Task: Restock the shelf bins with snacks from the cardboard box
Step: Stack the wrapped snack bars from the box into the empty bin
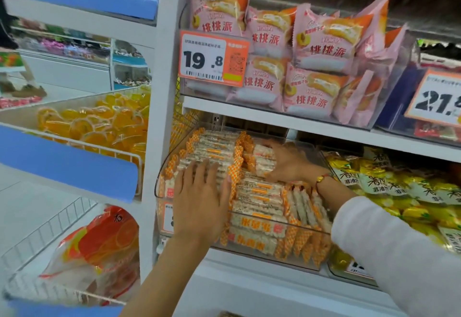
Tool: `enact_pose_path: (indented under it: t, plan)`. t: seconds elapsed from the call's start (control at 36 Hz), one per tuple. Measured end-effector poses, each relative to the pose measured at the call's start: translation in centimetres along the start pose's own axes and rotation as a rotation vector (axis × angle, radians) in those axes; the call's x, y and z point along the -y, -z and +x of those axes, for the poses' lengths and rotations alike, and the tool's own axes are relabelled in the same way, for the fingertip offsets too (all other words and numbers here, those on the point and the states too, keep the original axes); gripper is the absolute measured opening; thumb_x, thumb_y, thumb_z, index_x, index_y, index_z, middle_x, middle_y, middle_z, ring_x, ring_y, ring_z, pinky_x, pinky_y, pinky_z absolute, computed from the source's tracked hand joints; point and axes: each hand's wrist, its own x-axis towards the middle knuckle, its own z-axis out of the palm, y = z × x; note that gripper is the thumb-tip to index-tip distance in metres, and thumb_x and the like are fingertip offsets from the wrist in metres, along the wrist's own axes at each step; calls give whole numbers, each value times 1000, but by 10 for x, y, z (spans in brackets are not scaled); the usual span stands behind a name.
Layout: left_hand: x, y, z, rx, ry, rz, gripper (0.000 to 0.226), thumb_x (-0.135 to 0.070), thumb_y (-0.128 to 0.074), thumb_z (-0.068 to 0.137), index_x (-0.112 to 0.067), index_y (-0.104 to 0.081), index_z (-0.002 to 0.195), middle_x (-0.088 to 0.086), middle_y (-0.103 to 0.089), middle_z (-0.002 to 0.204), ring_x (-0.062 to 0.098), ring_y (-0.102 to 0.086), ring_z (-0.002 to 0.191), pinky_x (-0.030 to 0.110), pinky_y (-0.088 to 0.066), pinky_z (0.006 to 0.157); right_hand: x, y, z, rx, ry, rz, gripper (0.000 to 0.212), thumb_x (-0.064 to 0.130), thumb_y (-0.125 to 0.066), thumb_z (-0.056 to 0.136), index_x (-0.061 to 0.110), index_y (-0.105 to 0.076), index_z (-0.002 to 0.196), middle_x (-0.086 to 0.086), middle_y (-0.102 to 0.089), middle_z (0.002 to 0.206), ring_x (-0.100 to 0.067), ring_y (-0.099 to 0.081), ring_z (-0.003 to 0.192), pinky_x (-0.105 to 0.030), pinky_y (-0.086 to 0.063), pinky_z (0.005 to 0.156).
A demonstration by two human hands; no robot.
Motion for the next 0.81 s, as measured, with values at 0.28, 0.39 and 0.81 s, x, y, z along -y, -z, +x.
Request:
enact_pose_path:
  t: [0.28, 0.39, 0.81]
  plan:
    - [-2, -1, 1, 18, -2, 7, 70, -50, -12, 93, -11, -55, 131, 11, -52, 138, 32, -41, 130, 45, -24, 109, 7, 4, 13, 93, 23, 206, 76, 19, -71, 77, 37, -38, 143, 0, -28, 155, -21, -33, 138, -27, -36, 101]
    - [-1, -1, 1, 18, -12, 19, 70, -50, -12, 93, -10, -54, 132, 12, -52, 138, 33, -41, 131, 45, -22, 109, 12, 3, 16, 65, -12, 37, 78, 23, -69, 78, 40, -33, 146, -5, -22, 155, -28, -28, 138, -34, -36, 103]
    - [0, -2, 1, 9, -18, 12, 65, -47, -18, 95, -7, -58, 127, 14, -56, 132, 35, -47, 125, 46, -26, 106, -8, -14, -18, -69, 59, -6, 90, 37, -72, 80, 30, -20, 151, -4, -25, 157, -25, -21, 145, -44, -24, 116]
